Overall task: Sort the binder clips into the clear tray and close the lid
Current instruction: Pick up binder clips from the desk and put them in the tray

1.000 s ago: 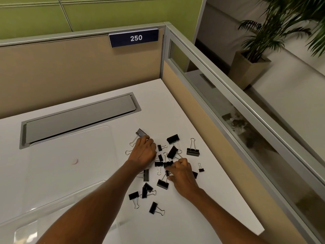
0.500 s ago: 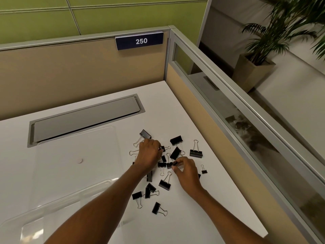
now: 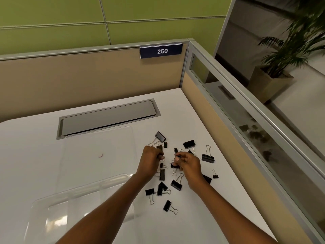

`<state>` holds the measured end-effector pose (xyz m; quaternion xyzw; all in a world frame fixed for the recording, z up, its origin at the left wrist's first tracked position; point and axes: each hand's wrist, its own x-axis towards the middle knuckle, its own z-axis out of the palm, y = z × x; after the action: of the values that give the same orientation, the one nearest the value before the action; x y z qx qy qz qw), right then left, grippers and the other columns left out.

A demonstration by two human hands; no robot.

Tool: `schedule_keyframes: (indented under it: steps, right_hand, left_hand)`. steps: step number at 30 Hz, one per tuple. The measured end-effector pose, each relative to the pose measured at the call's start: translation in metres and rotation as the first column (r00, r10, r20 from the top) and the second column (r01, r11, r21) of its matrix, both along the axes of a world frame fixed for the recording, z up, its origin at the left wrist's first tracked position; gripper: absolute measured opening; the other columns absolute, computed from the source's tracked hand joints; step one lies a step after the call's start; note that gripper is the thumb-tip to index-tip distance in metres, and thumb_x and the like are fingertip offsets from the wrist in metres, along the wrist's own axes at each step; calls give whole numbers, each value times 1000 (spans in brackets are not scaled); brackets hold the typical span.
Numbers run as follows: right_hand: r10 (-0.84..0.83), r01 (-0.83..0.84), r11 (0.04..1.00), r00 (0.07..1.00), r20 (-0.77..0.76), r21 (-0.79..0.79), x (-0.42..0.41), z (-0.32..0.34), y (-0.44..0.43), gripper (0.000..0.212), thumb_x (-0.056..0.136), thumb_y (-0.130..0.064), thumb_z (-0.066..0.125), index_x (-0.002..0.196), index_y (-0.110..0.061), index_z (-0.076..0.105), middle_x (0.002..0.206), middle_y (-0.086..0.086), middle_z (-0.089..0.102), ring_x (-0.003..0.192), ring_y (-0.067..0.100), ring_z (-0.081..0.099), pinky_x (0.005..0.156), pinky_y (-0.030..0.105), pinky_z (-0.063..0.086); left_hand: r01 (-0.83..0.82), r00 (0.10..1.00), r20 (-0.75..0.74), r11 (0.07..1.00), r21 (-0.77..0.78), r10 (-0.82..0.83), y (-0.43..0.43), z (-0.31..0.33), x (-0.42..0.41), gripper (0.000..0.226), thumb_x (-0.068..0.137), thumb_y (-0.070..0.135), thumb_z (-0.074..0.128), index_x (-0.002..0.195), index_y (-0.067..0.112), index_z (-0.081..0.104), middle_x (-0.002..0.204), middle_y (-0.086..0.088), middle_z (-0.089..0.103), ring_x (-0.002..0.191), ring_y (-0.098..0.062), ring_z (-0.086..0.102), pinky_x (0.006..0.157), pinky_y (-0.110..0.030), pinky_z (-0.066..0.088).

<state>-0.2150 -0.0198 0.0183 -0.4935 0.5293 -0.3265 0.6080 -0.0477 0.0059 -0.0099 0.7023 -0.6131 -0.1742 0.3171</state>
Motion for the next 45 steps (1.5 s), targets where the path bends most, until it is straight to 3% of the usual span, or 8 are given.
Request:
schedule_keyframes:
  steps: [3,6,9,19,24,32,39,45]
  right_hand:
    - [18,-18,1000,999,-27,-8,18,6,12,10,86,-10,66,86,-19,69,83,4,70,78,17,66,60,24,47]
    - [48,-49,999,998,-41,-15,37,12,27,12,85,-8,67,84,-20,71,84,-2,70,74,8,63,62,20,46]
    - [118,-118,993,992,-36,-20,57,18,45,10,84,-6,67,87,-14,72,82,1,71,71,11,63,62,19,48]
    - [360,-363,931,931,-68,-40,124,27,121,8,80,-1,68,85,-6,71,78,13,72,67,19,69,51,10,44]
    - [424,-443,890,892,-154,-111,160,23,154,10,75,-1,72,84,-6,74,74,9,73,66,23,71,70,32,57]
    - [495,-546,814,831,-251,-201,204,18,189,6,76,-9,74,80,-13,76,77,-2,73,77,11,67,75,25,53]
    - [359,-650,690,689,-629,-319,244,-3,212,8,79,-32,72,86,-31,75,101,-4,58,105,19,32,85,28,29]
    - [300,-716,598,616,-728,-360,254,-14,223,15,82,-37,67,94,-30,74,122,-3,50,120,24,26,90,33,22]
  left_hand:
    - [-75,996,-43,997,-17,74,23,14,13,4,82,8,68,83,7,71,70,-5,67,63,-10,58,61,-28,54]
    - [-178,984,-28,983,-32,178,51,26,28,7,81,9,69,87,6,72,80,-7,70,74,-10,53,64,-13,40]
    - [-233,972,-23,972,-15,232,80,32,50,8,81,12,70,86,8,72,82,-7,71,82,-19,60,68,-24,43]
    - [-441,896,45,897,-20,442,195,40,116,3,76,14,73,78,15,72,76,1,72,75,-17,63,64,-25,37]
    - [-596,801,64,803,-4,595,244,38,141,6,77,19,74,73,23,72,71,7,69,83,-20,59,68,-32,33]
    - [-745,667,141,656,119,732,286,34,164,8,82,29,69,78,23,71,98,3,62,107,-28,39,77,-34,21]
    - [-722,689,225,679,134,689,294,21,180,12,84,25,67,74,23,73,142,5,44,134,-31,17,93,-43,21]
    - [-692,718,297,694,201,630,294,12,188,21,86,19,61,69,27,70,151,9,30,140,-30,3,93,-43,18]
